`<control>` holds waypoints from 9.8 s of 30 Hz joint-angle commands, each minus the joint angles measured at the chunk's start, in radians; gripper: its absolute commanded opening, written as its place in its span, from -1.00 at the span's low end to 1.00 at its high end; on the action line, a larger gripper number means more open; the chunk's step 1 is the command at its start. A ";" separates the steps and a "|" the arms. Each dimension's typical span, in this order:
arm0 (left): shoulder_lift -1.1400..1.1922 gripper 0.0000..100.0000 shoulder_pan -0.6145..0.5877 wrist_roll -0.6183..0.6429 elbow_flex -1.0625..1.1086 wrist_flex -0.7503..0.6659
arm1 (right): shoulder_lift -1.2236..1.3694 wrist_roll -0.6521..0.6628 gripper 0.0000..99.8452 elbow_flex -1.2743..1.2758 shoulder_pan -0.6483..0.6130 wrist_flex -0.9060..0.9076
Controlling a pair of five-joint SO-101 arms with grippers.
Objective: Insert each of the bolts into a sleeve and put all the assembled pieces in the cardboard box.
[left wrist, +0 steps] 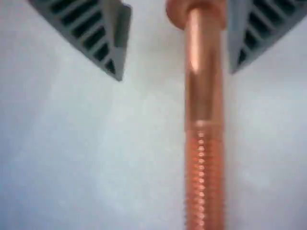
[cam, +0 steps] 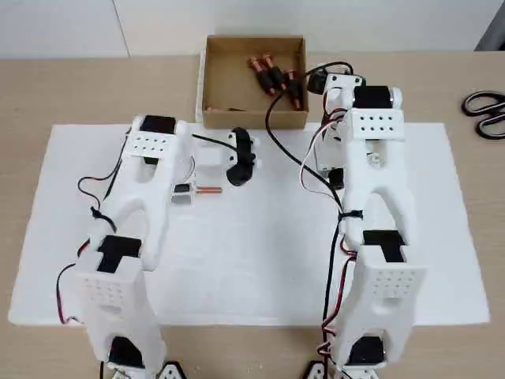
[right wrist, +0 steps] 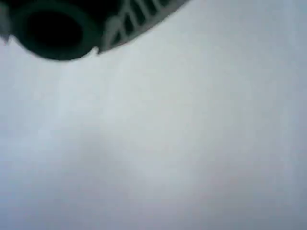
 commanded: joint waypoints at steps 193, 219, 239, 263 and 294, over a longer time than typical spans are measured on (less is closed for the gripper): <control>0.173 -0.83 -0.018 1.303 -0.315 0.218 | -0.068 0.003 -0.99 0.034 0.001 0.005; 0.173 -0.83 -0.086 1.297 -0.194 0.120 | -0.067 0.003 -0.99 0.034 0.001 0.005; 0.057 -0.99 -0.071 1.298 -0.298 0.241 | -0.073 0.005 -0.99 0.034 0.004 0.005; -0.806 -0.99 -0.031 1.303 -0.147 0.307 | -0.825 0.011 -0.99 0.066 0.002 0.008; -1.201 -0.99 0.123 1.718 0.429 -0.336 | -1.719 0.003 -0.99 1.505 -0.390 -0.799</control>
